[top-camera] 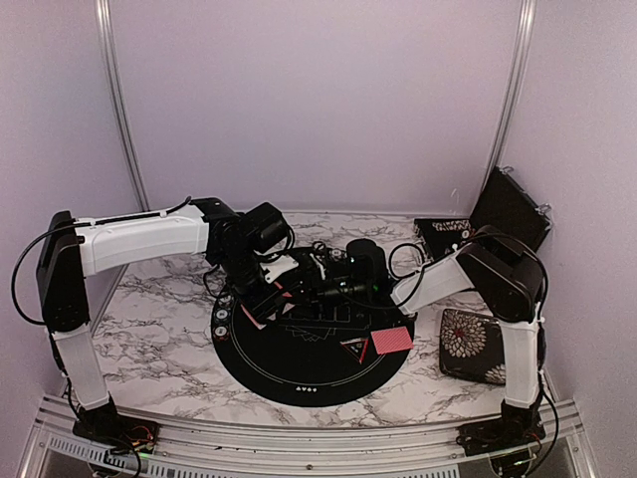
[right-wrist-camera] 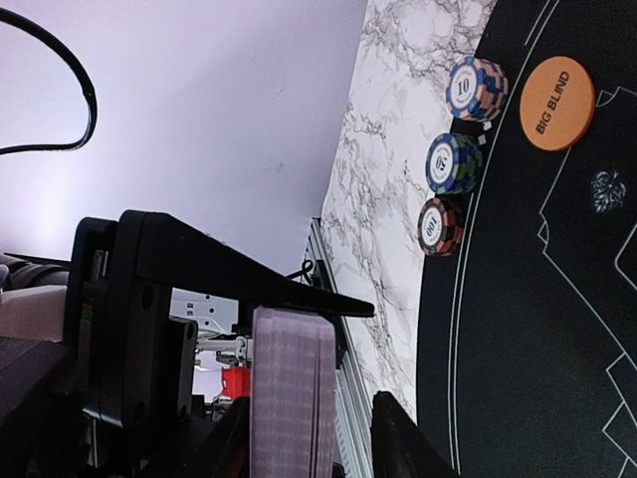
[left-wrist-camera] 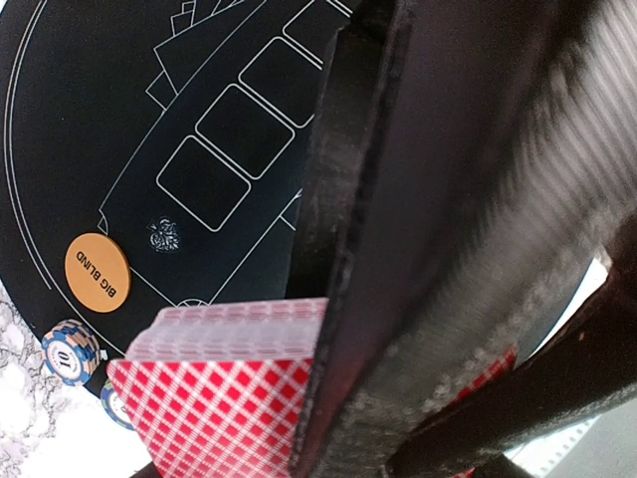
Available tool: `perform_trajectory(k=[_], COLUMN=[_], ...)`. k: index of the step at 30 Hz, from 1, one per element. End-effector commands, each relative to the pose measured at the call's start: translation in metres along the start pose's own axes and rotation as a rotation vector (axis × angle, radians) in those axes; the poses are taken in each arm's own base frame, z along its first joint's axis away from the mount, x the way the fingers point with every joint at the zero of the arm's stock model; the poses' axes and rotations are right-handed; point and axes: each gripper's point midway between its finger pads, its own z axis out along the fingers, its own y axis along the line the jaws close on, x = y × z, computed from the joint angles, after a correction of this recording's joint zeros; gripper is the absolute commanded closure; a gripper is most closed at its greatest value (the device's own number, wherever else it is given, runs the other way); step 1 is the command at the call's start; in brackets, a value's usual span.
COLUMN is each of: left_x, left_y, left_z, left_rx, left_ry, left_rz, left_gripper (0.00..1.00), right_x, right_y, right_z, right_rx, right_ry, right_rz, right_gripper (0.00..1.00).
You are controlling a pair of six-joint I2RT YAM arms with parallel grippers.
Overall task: Distribute texas hold em gaming equipment
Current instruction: Adjust the face-down deck piles.
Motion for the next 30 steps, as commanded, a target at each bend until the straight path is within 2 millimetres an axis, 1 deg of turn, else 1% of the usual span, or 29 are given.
perform_trajectory(k=[1,7,11,21,30], left_x=[0.002,0.0,0.0,0.002,0.004], left_y=[-0.003,0.0,0.001,0.002,0.002], left_z=[-0.004,-0.009,-0.012,-0.015,-0.015], left_rx=[0.015,0.005,0.005,0.006,0.008], left_ry=[-0.006,-0.02,-0.027,-0.031,-0.028], left_rz=[0.01,0.007,0.001,-0.008,-0.01], left_gripper=[0.41,0.42,0.42,0.43,0.43], right_x=[-0.005,-0.003,-0.005,-0.007,-0.007], right_y=[0.035,0.022,0.016,0.014,0.017], right_z=[0.003,0.002,-0.003,-0.011,-0.014], right_rx=[-0.05,-0.006,0.024,0.043,0.043], right_ry=[-0.002,-0.006,-0.025,-0.053,-0.062], right_rz=[-0.085,-0.067,-0.058,-0.056,-0.059], right_gripper=[0.62,0.64,0.65,0.66,0.66])
